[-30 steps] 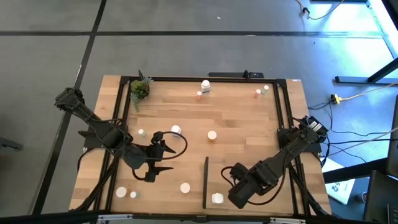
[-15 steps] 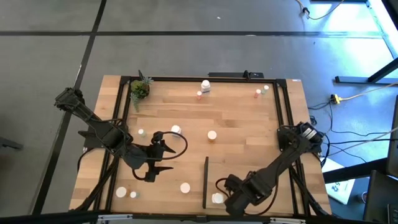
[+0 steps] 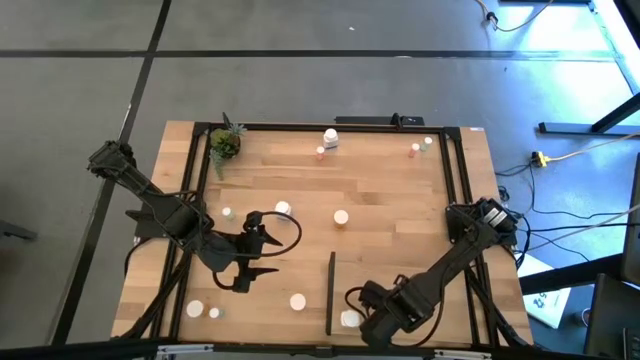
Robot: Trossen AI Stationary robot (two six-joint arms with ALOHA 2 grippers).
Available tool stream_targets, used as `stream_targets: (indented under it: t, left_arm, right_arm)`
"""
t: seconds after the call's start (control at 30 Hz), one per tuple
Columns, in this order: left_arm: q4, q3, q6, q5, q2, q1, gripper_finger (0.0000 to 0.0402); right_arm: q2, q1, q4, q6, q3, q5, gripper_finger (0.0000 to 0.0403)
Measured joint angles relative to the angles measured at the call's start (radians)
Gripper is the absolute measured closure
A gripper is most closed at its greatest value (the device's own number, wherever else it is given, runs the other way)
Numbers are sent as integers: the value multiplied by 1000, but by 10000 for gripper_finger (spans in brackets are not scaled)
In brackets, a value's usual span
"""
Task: Pick and place medicine bottles onto shelf by color
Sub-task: Put the middle right pink pill bottle on the shelf
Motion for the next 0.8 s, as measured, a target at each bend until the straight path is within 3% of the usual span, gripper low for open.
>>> stream_targets:
  t: [0.53,0.8]
  left_arm:
    - [0,0,0,0,0,0,124]
    - [-9,0,0,0,0,0,124]
  right_arm:
    - [17,0,-23,6,0,43,281]
    - [24,-6,-40,47,0,-9,281]
